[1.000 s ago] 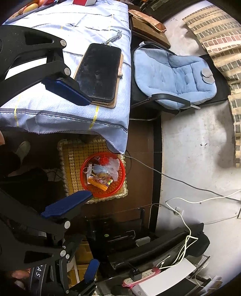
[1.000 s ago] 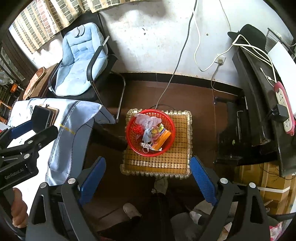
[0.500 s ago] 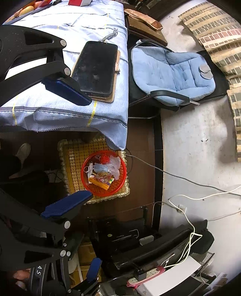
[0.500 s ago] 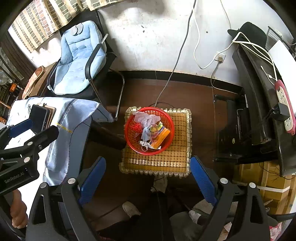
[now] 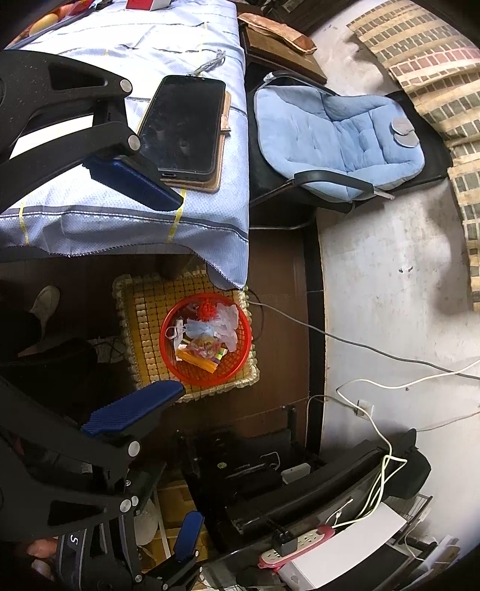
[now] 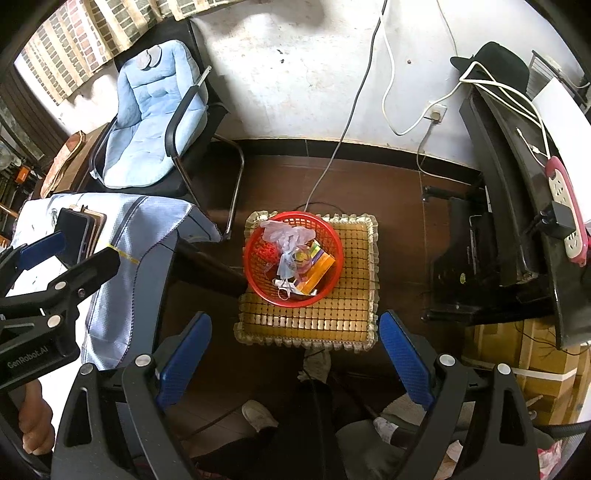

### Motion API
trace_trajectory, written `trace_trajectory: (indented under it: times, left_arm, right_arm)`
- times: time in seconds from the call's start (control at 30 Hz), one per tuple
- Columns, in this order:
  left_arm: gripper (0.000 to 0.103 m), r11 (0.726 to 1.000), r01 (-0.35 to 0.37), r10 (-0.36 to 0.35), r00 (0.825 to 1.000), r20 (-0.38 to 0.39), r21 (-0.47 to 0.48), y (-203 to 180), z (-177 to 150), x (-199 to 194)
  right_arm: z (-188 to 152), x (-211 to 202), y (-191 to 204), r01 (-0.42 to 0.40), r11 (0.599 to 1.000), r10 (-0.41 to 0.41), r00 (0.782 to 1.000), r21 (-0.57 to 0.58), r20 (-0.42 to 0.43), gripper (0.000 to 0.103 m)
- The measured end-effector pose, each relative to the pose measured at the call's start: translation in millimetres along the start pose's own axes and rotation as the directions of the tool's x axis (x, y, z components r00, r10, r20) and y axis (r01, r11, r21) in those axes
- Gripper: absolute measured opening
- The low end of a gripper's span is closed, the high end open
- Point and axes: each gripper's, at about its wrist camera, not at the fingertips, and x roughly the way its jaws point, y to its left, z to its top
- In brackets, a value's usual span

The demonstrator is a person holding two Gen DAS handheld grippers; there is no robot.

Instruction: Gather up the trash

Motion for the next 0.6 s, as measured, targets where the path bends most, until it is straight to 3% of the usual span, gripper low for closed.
trace_trajectory:
  times: [0.6]
  left_arm:
    - [0.089,1.0,0.002,-0.001,1.0,-0.016,0.028,-8.7,5.5,7.6]
  right_arm:
    - [3.6,3.8,-3.5,0.006,1.0,-0.006,1.0,0.004,-0.011,0.091]
